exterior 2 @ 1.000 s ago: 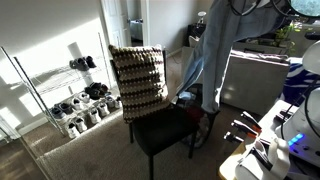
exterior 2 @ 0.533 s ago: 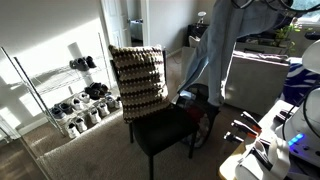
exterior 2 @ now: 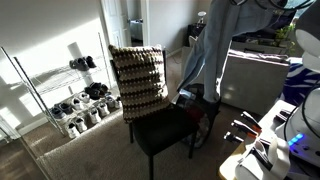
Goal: Move the jeans to the chair on the right
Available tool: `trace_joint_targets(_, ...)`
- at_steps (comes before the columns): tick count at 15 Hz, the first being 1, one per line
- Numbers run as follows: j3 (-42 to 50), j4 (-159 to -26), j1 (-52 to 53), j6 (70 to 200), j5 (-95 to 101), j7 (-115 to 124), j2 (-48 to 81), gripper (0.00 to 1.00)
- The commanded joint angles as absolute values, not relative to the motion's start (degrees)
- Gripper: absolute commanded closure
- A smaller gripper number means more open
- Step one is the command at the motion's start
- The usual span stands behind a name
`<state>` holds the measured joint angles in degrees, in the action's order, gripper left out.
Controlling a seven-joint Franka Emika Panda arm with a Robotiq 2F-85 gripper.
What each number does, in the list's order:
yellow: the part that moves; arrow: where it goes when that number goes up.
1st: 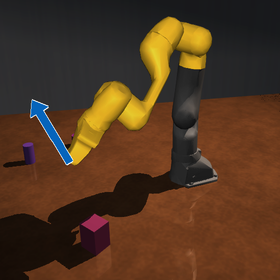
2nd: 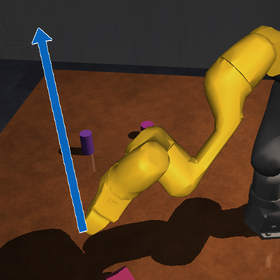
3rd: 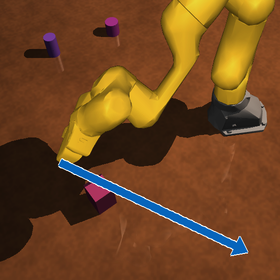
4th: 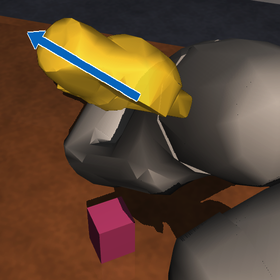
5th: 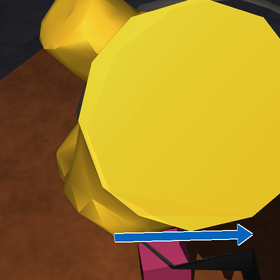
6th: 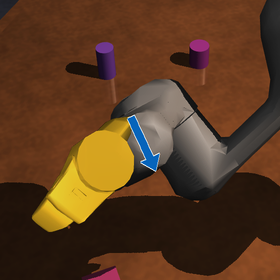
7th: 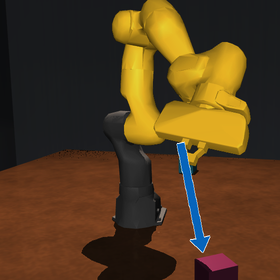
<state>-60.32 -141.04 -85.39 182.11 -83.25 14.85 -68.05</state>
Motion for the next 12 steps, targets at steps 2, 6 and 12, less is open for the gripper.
trace_joint_targets(2, -60.3, -141.0, -85.4, 182.1, -83.2, 14.9, -68.2, 0.89)
trace_joint_targets(6, -62.5, -138.7, -88.5, 182.8, -83.6, 17.0, -67.6, 0.97)
trace_joint_targets(12, -65.3, -128.8, -93.8, 189.3, -77.4, 19.5, -62.0, 0.97)
